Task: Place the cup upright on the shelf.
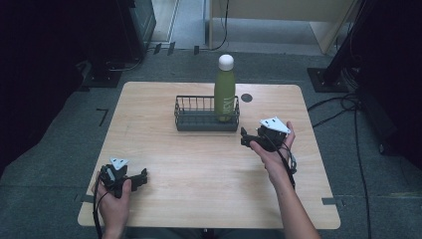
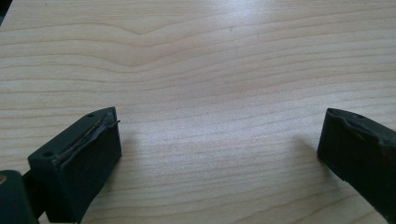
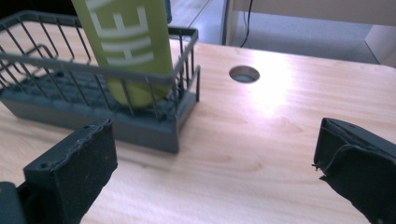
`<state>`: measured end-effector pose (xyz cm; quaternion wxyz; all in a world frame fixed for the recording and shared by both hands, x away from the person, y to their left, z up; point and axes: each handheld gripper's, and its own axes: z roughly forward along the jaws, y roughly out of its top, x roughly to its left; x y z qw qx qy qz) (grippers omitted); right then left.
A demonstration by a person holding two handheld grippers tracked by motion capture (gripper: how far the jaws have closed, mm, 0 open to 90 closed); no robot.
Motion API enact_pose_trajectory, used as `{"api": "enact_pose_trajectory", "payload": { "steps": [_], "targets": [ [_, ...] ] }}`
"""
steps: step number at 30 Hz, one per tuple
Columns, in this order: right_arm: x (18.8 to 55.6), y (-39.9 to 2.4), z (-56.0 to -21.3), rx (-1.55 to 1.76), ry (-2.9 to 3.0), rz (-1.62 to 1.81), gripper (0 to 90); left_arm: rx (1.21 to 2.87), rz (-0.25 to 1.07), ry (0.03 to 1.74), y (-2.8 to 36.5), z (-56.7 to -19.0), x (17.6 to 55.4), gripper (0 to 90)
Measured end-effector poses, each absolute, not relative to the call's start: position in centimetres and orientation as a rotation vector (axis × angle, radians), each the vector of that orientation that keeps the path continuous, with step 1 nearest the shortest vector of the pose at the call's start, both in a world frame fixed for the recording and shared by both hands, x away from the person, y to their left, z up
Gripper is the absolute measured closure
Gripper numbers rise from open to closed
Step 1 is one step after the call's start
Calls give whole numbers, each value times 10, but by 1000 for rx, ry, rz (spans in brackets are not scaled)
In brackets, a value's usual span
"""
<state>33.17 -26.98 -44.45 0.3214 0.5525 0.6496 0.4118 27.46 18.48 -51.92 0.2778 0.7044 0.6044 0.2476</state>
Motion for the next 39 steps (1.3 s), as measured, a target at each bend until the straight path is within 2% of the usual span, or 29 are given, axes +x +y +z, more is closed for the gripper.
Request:
{"api": "enact_pose_trajectory", "payload": {
  "steps": [29, 39],
  "targets": [
    [265, -347, -505, 1588, 1682, 985, 0, 1896, 665, 1621, 185, -519, 274, 0],
    [246, -370, -516, 1634, 1665, 946, 0, 1896, 665, 1621, 185, -519, 274, 0]
  ]
}}
